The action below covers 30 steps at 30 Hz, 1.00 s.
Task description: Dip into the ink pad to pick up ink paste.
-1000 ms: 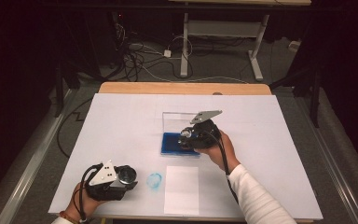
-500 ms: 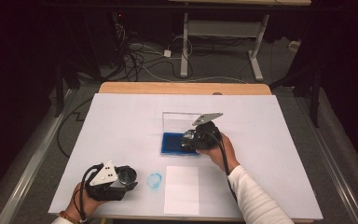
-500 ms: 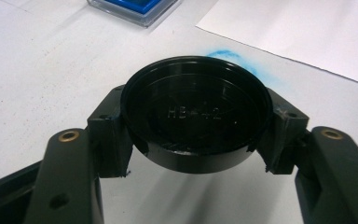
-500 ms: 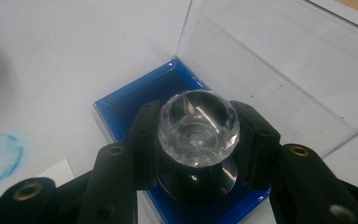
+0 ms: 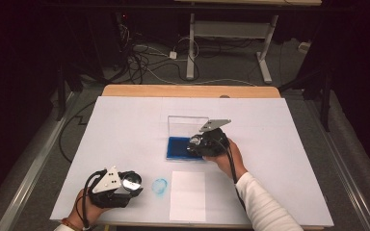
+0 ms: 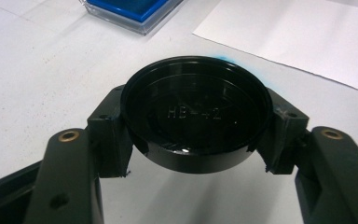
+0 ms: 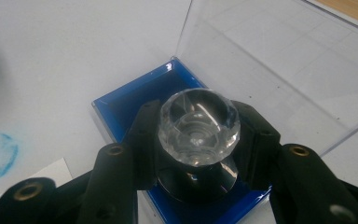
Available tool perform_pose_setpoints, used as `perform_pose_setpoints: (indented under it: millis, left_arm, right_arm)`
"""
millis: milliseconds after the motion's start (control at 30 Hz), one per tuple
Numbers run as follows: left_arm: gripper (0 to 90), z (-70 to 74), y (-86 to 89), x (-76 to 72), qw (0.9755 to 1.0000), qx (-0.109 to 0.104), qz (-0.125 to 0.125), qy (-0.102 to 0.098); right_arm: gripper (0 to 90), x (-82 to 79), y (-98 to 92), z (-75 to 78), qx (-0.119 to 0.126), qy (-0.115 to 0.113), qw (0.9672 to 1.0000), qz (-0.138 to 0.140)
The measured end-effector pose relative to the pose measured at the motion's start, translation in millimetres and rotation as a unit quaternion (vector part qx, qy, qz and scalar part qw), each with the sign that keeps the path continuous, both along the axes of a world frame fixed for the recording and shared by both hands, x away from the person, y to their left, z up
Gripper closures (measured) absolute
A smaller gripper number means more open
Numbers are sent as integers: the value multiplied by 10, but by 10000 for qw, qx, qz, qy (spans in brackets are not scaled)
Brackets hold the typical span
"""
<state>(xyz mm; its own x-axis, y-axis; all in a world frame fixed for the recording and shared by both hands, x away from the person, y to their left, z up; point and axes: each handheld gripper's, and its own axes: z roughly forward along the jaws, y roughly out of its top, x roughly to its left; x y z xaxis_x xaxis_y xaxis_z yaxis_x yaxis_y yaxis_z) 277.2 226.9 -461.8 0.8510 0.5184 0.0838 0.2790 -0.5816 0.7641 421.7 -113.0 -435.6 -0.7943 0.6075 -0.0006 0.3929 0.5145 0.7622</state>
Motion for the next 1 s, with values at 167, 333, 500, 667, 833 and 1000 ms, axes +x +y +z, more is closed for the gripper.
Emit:
perform_pose_setpoints:
  millis: [167, 333, 500, 667, 833, 1000]
  left_arm:
    - [360, -5, 0, 1, 10000, 34, 11, 18]
    - [360, -8, -1, 1, 10000, 45, -6, 31]
    - [360, -8, -11, 4, 10000, 75, -28, 26]
    - [360, -10, -12, 3, 10000, 84, -32, 29]
    - [360, -9, -11, 1, 9999, 90, -67, 37]
    - [360, -1, -20, -2, 10000, 56, -79, 23]
  right_arm:
    - [570, 11, -3, -8, 37, 16, 10000, -40]
    - [571, -12, 9, -5, -25, -58, 10000, -29]
    - [571, -30, 14, 5, -87, -70, 9999, -14]
    - [571, 5, -22, -10, 77, 45, 9999, -77]
    - [570, -48, 19, 8, -98, -43, 9999, -93]
    - [570, -1, -34, 3, 27, 78, 9999, -88]
